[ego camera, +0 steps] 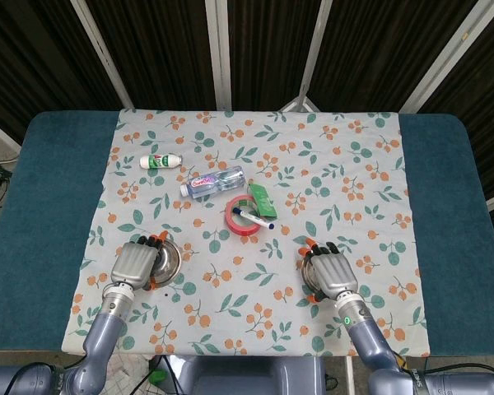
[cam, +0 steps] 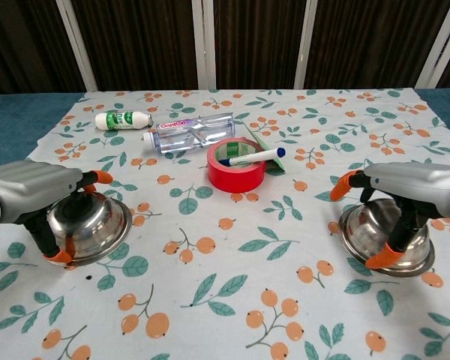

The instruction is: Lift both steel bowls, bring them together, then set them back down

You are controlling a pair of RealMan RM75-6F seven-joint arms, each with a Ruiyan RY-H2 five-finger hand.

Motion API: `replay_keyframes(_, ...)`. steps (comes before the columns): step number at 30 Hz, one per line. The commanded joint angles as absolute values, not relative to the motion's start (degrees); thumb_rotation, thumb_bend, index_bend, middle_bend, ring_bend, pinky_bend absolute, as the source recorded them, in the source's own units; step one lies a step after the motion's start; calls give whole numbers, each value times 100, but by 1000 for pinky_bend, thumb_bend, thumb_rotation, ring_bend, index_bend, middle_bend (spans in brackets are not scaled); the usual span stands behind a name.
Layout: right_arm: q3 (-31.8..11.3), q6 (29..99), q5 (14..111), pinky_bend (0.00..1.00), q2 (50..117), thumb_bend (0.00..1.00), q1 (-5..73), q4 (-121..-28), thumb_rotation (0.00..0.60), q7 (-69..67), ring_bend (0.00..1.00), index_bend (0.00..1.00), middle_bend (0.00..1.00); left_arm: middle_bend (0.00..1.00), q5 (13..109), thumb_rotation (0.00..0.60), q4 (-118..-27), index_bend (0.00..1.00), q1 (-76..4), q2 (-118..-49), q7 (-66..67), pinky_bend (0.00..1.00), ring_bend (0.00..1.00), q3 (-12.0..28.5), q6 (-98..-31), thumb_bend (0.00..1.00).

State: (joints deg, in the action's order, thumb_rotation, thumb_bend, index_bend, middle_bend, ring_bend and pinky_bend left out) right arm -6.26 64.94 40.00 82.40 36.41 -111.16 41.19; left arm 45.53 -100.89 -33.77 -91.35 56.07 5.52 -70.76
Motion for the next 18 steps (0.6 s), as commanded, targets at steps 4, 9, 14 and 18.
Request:
replay_keyframes(4,-626,6410,3832,87,8217,66,3699,-10978,600,4028,209,205,96,219,4597,600,-10219,91,-3400,-9068,5586,438,221,543,-7174,0)
replay_keyframes(9,-595,6341,3787,88,8168,66,3702,-10877,600,3896,209,205,96,224,4704,600,-10396,94,-3403,-8963,5556,444,227,534,-7303,0)
replay_keyframes(14,-566,6304,3892,89,8092,66,3683,-10831,600,3747,209,205,96,224,4796,600,-10587,96,-3394,-8854,5570,448,226,493,-7428,0)
replay_keyframes(18,-577,6323,4096,89,7976,65,3644,-10883,600,3573,201,205,96,224,4946,600,-10785,97,-3372,-8721,5565,448,226,477,-7589,0)
